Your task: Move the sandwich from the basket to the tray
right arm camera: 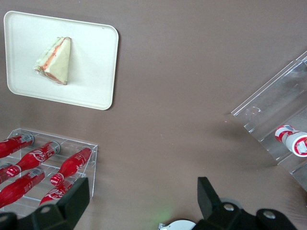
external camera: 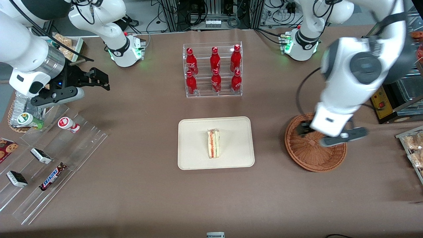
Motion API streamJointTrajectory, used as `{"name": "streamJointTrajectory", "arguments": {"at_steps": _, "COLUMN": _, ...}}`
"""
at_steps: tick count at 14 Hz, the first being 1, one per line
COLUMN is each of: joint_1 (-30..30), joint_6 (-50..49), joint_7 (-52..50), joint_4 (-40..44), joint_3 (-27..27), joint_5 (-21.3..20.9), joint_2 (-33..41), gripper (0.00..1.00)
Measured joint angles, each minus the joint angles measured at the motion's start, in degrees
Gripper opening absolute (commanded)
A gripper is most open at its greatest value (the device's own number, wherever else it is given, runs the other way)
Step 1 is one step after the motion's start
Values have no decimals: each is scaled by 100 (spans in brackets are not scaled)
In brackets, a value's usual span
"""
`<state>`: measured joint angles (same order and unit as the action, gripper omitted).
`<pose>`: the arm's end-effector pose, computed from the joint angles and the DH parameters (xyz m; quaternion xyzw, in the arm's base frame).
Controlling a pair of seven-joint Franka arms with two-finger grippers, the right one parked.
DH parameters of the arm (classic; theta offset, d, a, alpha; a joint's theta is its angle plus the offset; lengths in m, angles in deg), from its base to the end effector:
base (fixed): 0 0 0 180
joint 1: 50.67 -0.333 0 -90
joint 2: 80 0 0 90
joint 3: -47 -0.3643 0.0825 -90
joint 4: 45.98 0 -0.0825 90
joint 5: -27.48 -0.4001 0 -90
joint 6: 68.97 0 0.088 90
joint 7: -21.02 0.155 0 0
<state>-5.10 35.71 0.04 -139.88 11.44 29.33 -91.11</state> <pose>0.6246 -0.1413 0.5164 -0.9946 -0.0941 -0.0255 0.0348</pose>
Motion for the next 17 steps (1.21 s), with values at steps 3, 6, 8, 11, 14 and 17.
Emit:
{"name": "streamJointTrajectory", "arguments": {"at_steps": 3, "joint_1": 0, "joint_6": -546, "joint_7": 636, "joint_4": -113, "joint_3": -335, "joint_5": 28, "joint_2": 542, "gripper": 100}}
{"name": "streamJointTrajectory", "arguments": {"at_steps": 6, "joint_1": 24, "joint_6": -825, "joint_7": 696, "joint_4": -138, "joint_3": -327, "joint_5": 28, "joint_2": 828, "gripper": 100}}
{"name": "streamJointTrajectory", "arguments": {"at_steps": 8, "joint_1": -138, "joint_6": -845, "joint_7": 708, "joint_4": -168, "joint_3": -229, "joint_5": 28, "joint_2": 867, "gripper": 100}}
{"name": "streamJointTrajectory", "arguments": {"at_steps": 11, "joint_1": -1766, "joint_6": -841, "joint_7": 808, "joint_4": -195, "joint_3": 1335, "joint_5": 30, "joint_2": 865, "gripper": 100}}
{"name": "streamJointTrajectory", "arguments": {"at_steps": 14, "joint_1": -3192, "joint_6": -841, "joint_7": 899, "joint_4": -196, "joint_3": 2754, "joint_5": 28, "joint_2": 867, "gripper": 100}}
{"name": "streamJointTrajectory", "arguments": {"at_steps": 17, "joint_1": -4103, "joint_6": -872, "joint_7": 1224, "joint_4": -194, "joint_3": 3515, "joint_5": 27, "joint_2": 930, "gripper": 100}}
